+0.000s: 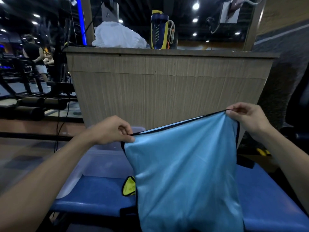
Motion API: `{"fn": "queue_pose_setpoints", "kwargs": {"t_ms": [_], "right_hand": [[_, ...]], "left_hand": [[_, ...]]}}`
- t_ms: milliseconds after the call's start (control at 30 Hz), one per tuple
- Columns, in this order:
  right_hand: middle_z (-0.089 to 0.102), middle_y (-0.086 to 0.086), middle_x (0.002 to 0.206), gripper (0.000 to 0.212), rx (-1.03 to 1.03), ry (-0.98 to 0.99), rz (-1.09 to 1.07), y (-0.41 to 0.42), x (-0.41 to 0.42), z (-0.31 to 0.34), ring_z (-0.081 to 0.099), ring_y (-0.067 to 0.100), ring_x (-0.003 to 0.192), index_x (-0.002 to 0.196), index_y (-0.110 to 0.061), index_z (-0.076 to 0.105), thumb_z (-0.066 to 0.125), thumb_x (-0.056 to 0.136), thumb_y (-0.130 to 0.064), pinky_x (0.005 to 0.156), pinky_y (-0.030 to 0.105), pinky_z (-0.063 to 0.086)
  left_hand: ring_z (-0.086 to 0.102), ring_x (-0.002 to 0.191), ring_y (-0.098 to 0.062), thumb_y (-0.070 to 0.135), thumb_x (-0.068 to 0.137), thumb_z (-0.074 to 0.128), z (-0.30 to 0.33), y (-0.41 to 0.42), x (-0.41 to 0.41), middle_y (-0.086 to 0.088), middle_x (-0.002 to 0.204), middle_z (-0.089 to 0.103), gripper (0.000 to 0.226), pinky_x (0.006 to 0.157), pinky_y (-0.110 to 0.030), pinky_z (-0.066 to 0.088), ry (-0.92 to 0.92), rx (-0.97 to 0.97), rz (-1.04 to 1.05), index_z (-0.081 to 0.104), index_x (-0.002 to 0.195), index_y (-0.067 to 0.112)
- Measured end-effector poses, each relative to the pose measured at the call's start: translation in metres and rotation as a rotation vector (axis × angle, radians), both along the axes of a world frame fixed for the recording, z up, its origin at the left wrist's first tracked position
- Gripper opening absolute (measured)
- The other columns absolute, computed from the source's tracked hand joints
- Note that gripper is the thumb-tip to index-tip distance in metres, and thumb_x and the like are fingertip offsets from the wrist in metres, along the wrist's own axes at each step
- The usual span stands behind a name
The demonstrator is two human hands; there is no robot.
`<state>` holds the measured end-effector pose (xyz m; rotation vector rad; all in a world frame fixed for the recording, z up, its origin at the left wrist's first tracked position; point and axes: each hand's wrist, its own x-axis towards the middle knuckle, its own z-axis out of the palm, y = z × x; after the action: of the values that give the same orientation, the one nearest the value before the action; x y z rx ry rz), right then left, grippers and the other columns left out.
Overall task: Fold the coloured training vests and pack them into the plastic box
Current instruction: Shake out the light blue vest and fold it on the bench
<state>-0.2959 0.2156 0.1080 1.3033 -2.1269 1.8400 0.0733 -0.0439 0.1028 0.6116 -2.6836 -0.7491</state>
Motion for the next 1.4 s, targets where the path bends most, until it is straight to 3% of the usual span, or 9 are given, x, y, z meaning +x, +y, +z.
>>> {"fn": "queue_pose_setpoints", "kwargs": {"t_ms": [200, 267, 367, 633, 733, 867, 1133, 1300, 1400], "right_hand": [[0.064, -0.002, 0.082, 0.019, -0.157, -0.009, -0.022, 0.000, -0.004, 0.011, 0.059, -0.005, 0.068, 0.085, -0.020, 0.069, 0.072, 0.091, -0.003, 0.070, 0.010, 0.049], [0.065, -0.002, 0.083, 0.014, -0.126, 0.016, -0.040, -0.001, -0.003, 0.011, 0.060, -0.005, 0.069, 0.089, -0.017, 0.069, 0.072, 0.091, -0.004, 0.071, 0.011, 0.050], [0.067, -0.001, 0.086, 0.008, -0.079, 0.049, -0.090, -0.002, -0.001, 0.010, 0.061, 0.003, 0.076, 0.097, -0.012, 0.071, 0.073, 0.091, -0.008, 0.072, 0.012, 0.051], [0.067, 0.001, 0.087, 0.010, 0.006, 0.084, -0.116, -0.005, 0.002, 0.007, 0.060, 0.009, 0.078, 0.100, -0.007, 0.072, 0.074, 0.091, -0.010, 0.077, 0.020, 0.050], [0.067, 0.005, 0.087, 0.014, 0.010, 0.060, -0.100, -0.003, -0.001, 0.007, 0.061, 0.014, 0.081, 0.102, -0.001, 0.071, 0.074, 0.090, -0.006, 0.076, 0.020, 0.052], [0.066, 0.007, 0.081, 0.017, 0.021, -0.009, -0.036, 0.006, -0.008, 0.003, 0.060, 0.007, 0.069, 0.101, 0.005, 0.071, 0.076, 0.086, -0.002, 0.064, 0.010, 0.050], [0.070, 0.011, 0.084, 0.016, 0.199, -0.039, 0.053, 0.017, -0.009, -0.006, 0.065, 0.018, 0.082, 0.097, -0.008, 0.076, 0.080, 0.082, -0.004, 0.072, 0.013, 0.055], [0.075, 0.012, 0.085, 0.014, 0.398, 0.057, 0.008, 0.020, -0.004, -0.006, 0.069, 0.018, 0.077, 0.095, -0.005, 0.076, 0.081, 0.082, -0.006, 0.066, 0.016, 0.056], [0.075, 0.015, 0.087, 0.011, 0.405, -0.049, 0.035, 0.019, -0.004, -0.008, 0.068, 0.018, 0.076, 0.093, 0.001, 0.074, 0.078, 0.084, -0.004, 0.063, 0.016, 0.057]], "left_hand": [[0.060, 0.068, -0.011, 0.009, 0.082, 0.081, 0.037, 0.058, 0.012, -0.008, 0.069, 0.067, 0.017, 0.067, -0.020, 0.049, 0.199, 0.337, -0.305, 0.072, 0.067, 0.008], [0.060, 0.064, -0.006, 0.017, 0.080, 0.085, 0.041, 0.050, 0.004, -0.004, 0.065, 0.068, 0.021, 0.065, -0.018, 0.049, 0.191, 0.161, -0.163, 0.072, 0.064, 0.012], [0.057, 0.054, -0.002, 0.029, 0.079, 0.084, 0.037, 0.041, -0.009, 0.008, 0.055, 0.065, 0.029, 0.053, -0.013, 0.040, 0.119, -0.347, 0.151, 0.068, 0.058, 0.018], [0.029, 0.045, -0.018, 0.023, 0.080, 0.068, 0.029, 0.022, -0.025, 0.000, 0.044, 0.032, 0.047, 0.051, -0.032, 0.038, 0.090, -0.511, 0.218, 0.037, 0.048, 0.011], [0.035, 0.043, -0.011, 0.033, 0.087, 0.074, 0.022, 0.013, -0.024, 0.003, 0.044, 0.044, 0.050, 0.054, -0.030, 0.040, 0.082, -0.484, 0.177, 0.048, 0.050, 0.011], [0.059, 0.057, 0.006, 0.036, 0.080, 0.084, 0.015, 0.003, -0.015, 0.015, 0.059, 0.066, 0.026, 0.055, -0.010, 0.039, 0.116, -0.382, 0.223, 0.072, 0.063, 0.021], [0.059, 0.057, -0.004, 0.028, 0.074, 0.090, -0.003, -0.008, -0.015, 0.002, 0.067, 0.069, 0.028, 0.052, -0.016, 0.042, 0.335, -0.165, 0.383, 0.064, 0.071, 0.017], [0.061, 0.069, 0.005, 0.025, 0.085, 0.082, 0.002, -0.014, -0.014, 0.008, 0.078, 0.071, 0.016, 0.066, -0.014, 0.043, 0.194, -0.216, 0.294, 0.075, 0.099, 0.022], [0.065, 0.079, 0.000, 0.021, 0.090, 0.077, 0.002, -0.022, -0.012, 0.010, 0.082, 0.073, 0.004, 0.080, -0.023, 0.052, 0.166, -0.152, 0.272, 0.076, 0.091, 0.025]]}}
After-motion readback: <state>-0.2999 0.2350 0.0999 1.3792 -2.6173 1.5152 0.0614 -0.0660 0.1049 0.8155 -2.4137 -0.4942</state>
